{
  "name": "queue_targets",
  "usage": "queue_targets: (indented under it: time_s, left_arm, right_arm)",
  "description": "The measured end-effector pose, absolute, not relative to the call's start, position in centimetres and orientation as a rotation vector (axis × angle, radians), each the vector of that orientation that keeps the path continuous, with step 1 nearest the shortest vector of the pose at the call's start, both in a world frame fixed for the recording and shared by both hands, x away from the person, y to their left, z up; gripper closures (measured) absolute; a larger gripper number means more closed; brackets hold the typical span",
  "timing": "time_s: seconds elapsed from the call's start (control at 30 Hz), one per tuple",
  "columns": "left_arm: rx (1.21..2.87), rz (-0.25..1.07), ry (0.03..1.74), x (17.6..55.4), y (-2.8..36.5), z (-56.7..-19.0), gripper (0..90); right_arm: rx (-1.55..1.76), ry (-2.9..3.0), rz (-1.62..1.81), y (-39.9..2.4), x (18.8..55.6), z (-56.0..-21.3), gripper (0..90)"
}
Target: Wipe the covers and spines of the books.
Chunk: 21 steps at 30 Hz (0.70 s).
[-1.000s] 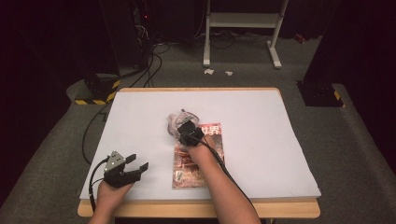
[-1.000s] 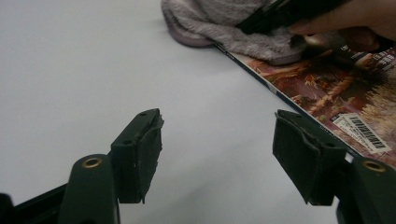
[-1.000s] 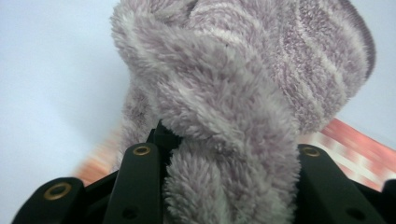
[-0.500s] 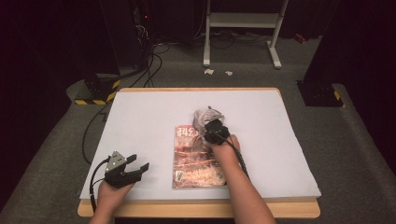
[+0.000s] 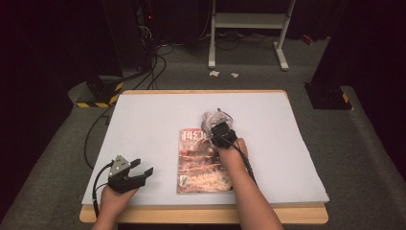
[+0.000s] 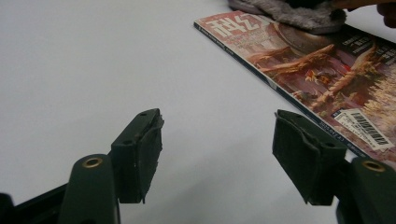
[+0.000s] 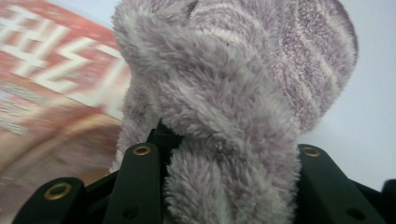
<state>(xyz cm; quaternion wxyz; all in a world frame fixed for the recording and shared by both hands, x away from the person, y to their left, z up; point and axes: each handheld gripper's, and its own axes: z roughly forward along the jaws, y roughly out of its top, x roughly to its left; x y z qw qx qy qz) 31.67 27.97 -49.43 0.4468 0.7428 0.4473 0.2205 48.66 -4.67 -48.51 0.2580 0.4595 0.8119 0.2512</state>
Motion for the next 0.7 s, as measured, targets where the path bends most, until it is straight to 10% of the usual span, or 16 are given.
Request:
queue_targets:
  time_s: [0.37, 0.7]
  left_arm:
    - [1.843, 0.542, 1.104, 31.6, 28.0, -49.4, 33.1]
    - [1.844, 0.544, 1.103, 31.6, 28.1, -49.4, 33.3]
  right_arm:
    - [1.069, 2.355, 0.780, 4.7, 47.4, -48.8, 60.8]
    - [1.130, 2.321, 0.756, 1.1, 48.0, -48.7, 60.3]
